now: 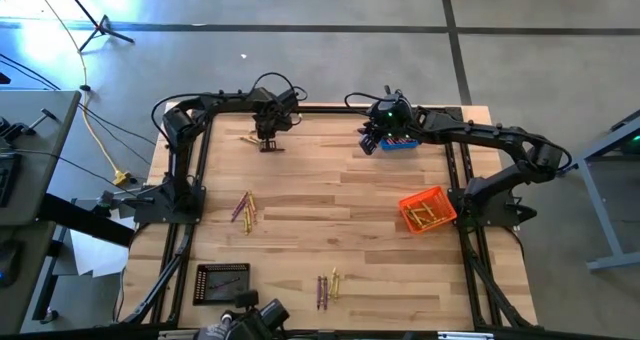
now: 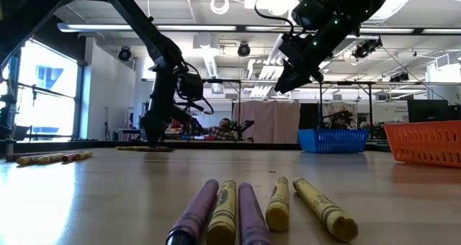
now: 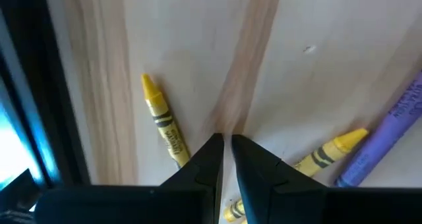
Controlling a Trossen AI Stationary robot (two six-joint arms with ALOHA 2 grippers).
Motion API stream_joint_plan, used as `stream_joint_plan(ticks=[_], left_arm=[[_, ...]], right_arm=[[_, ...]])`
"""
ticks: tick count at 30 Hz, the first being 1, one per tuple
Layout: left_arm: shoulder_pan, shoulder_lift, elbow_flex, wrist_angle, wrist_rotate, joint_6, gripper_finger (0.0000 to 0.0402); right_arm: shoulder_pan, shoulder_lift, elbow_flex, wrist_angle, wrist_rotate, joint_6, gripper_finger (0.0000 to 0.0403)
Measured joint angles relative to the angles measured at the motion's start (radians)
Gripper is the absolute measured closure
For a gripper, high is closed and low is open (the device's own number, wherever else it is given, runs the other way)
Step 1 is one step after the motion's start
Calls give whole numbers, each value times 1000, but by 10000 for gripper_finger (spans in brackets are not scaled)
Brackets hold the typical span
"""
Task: Sort crayons
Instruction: Put the yellow crayon into the orange basket
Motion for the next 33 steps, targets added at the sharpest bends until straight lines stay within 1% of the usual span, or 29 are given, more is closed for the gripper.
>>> stream_joint_plan(ticks=[3,6,16,20,23,28,33], left_arm=[[1,1,0,-2,28,-11,366],[-2,1,0,-5,33,-41,367],[-10,-30,-5,-23,-9,-127,366],[-10,-45,-5,-19,-12,-133,366],[-7,-48,-5,0,-35,-134,366],[24,-48,-5,37,-51,-144,366],[70,-49,-5,58,-35,-233,366]], right_arm=[[0,0,0,0,0,0,291],[0,0,0,0,0,0,291],[0,0,0,0,0,0,291],[0,0,0,0,0,-2,291],[0,0,0,0,0,0,291],[0,0,0,0,0,0,291],[0,0,0,0,0,0,291]])
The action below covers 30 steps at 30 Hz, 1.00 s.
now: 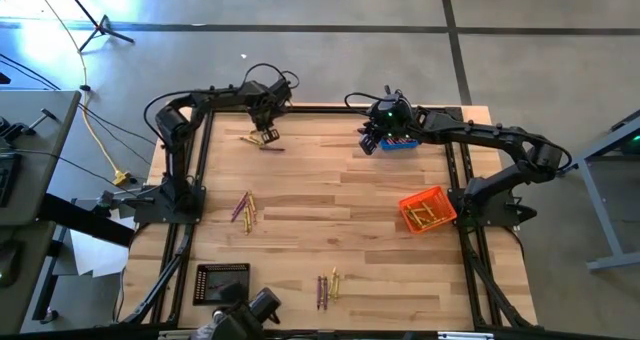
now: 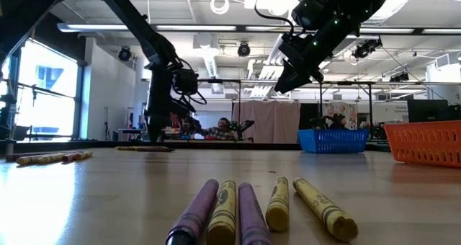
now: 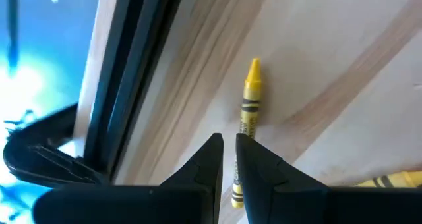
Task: Sort crayons
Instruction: Put the yellow crayon into the orange basket
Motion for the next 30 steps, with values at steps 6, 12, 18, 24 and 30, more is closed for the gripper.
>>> stream_joint_plan(ticks=[6,12,18,24,30], left_arm=[[33,0,0,-12,99,-30,366],[45,0,1,-16,107,-32,366],[45,-1,1,-17,153,-32,366],[45,-1,1,-30,195,-31,366],[51,13,2,-64,240,-23,360]], right_arm=[[0,0,0,0,0,0,291],[0,0,0,0,0,0,291],[0,0,0,0,0,0,291],[0,0,0,0,0,0,291],[0,0,0,0,0,-1,291]])
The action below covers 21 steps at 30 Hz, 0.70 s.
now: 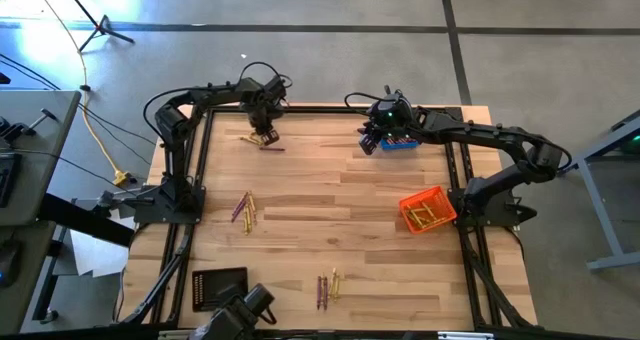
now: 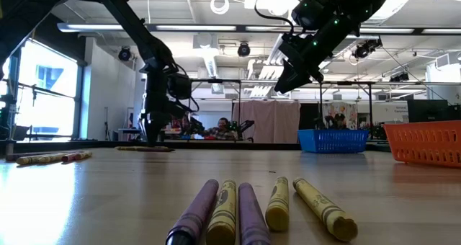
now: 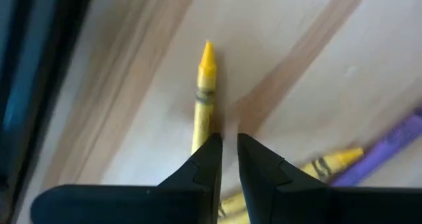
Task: Sort crayons
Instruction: Put the yellow crayon into the orange basket
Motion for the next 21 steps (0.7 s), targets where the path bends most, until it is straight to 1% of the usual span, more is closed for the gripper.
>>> stream_joint_plan(ticks=[9,14,17,21], left_arm=[[-26,4,0,-37,0,-6,318],[-58,4,1,-35,-15,-4,303],[-71,4,1,-34,-55,1,300],[-75,4,21,-38,-158,-16,300]], right_arm=[[0,0,0,0,0,-9,291],[0,0,0,0,0,-9,291],[0,0,0,0,0,-9,291],[0,0,0,0,0,-9,291]])
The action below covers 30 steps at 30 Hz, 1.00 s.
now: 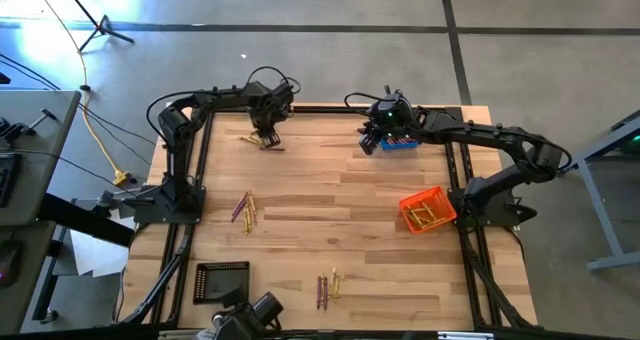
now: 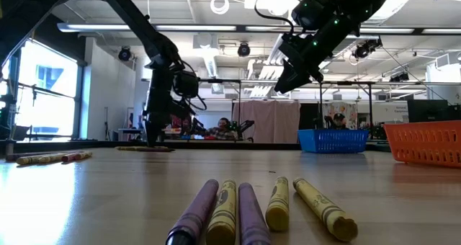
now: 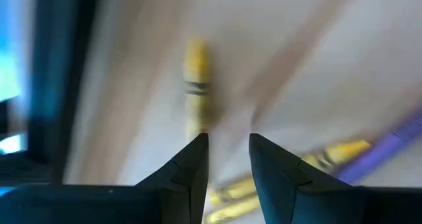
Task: Sort crayons
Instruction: Put the yellow crayon into the orange basket
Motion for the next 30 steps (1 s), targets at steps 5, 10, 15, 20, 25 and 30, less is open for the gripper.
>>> stream_joint_plan(ticks=[5,10,15,20,25,30], left_arm=[[17,0,56,4,-8,-45,300],[45,3,62,-7,91,-89,300],[64,25,62,-5,97,-103,300],[69,56,62,-10,99,-116,300],[69,78,66,-24,122,-131,300],[66,76,65,-30,135,-166,314]], right_arm=[[0,0,0,0,0,0,291],[0,0,0,0,0,8,291],[0,0,0,0,0,3,291],[0,0,0,0,0,2,291],[0,0,0,0,0,3,291],[0,0,0,0,0,3,291]])
